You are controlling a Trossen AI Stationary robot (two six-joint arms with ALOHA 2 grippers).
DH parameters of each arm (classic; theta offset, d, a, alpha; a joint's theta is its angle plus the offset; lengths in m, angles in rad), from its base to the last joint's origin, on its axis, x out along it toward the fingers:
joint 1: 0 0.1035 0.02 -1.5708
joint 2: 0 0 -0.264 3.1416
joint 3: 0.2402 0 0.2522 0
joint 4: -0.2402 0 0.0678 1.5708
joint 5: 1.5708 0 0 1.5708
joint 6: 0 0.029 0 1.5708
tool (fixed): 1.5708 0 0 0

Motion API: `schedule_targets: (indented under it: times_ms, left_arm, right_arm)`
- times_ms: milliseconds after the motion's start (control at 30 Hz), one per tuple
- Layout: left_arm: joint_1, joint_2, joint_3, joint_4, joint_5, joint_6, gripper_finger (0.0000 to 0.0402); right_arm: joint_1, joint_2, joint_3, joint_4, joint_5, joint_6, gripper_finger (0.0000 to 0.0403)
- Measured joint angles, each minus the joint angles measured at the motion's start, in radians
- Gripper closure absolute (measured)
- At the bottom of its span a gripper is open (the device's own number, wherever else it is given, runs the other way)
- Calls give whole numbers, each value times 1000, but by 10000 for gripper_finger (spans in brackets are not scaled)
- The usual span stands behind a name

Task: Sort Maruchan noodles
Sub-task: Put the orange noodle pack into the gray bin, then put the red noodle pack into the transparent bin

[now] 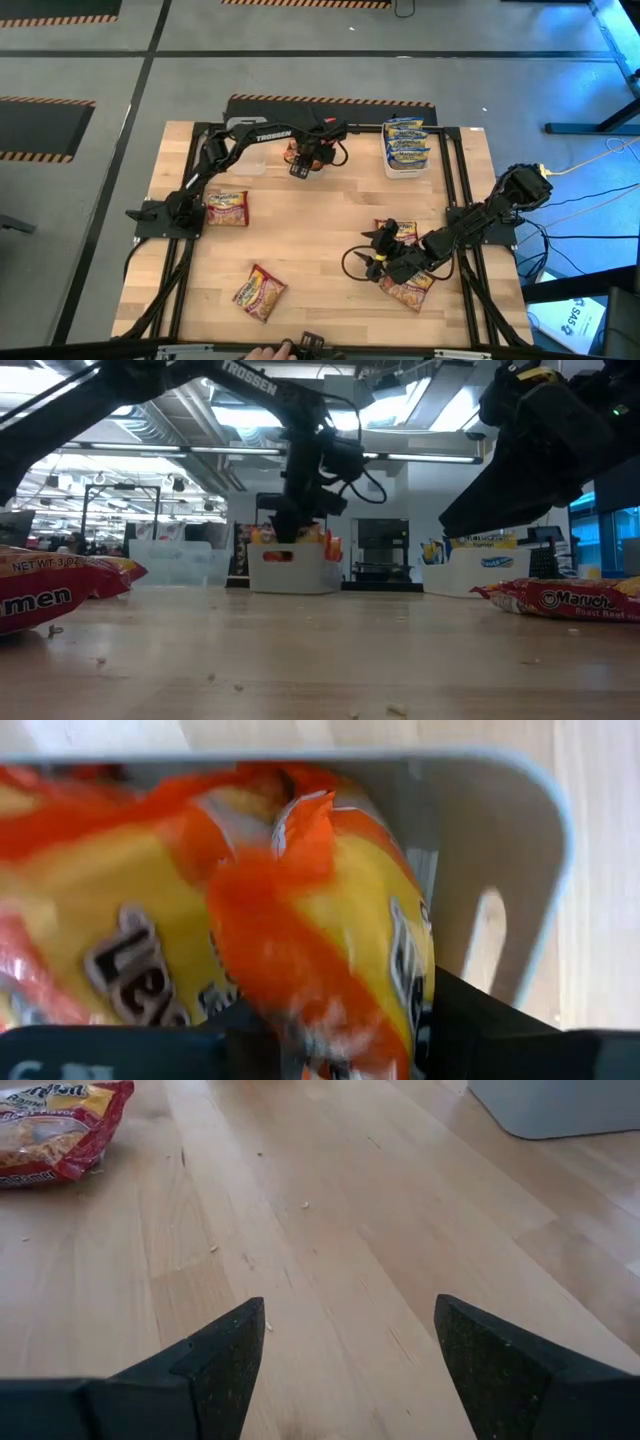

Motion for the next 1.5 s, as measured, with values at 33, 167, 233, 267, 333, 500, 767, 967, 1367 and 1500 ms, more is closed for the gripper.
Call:
schedule_targets:
  times_ms: [33,167,233,267,333,500,767,967,1367,1500]
  left_arm:
    - [-4,2,0,8,-2,0,271]
    - [-23,2,0,82,22,-5,258]
    - [-33,2,0,120,28,-32,245]
    - [-35,2,0,135,32,-48,238]
    - [-37,2,0,148,45,-70,222]
    - [-29,2,0,171,58,-133,187]
    - [-45,-11,99,75,48,-163,174]
    - [-65,-12,245,-17,30,-216,174]
    - [-136,-196,163,52,229,-470,174]
    - [-175,-314,-50,205,230,-539,174]
  right_arm:
    - [0,3,1,-1,-3,0,123]
    - [0,15,0,0,-7,0,123]
    - [0,15,0,2,-8,0,123]
    - [0,15,0,3,-7,0,123]
    - [0,15,0,3,-7,-3,123]
    - [0,15,0,18,-25,-5,123]
    - [1,15,0,26,-35,-9,123]
    - [1,14,0,28,-35,-9,123]
    - [1,13,1,40,-52,-7,123]
    - [16,13,1,20,-56,-15,123]
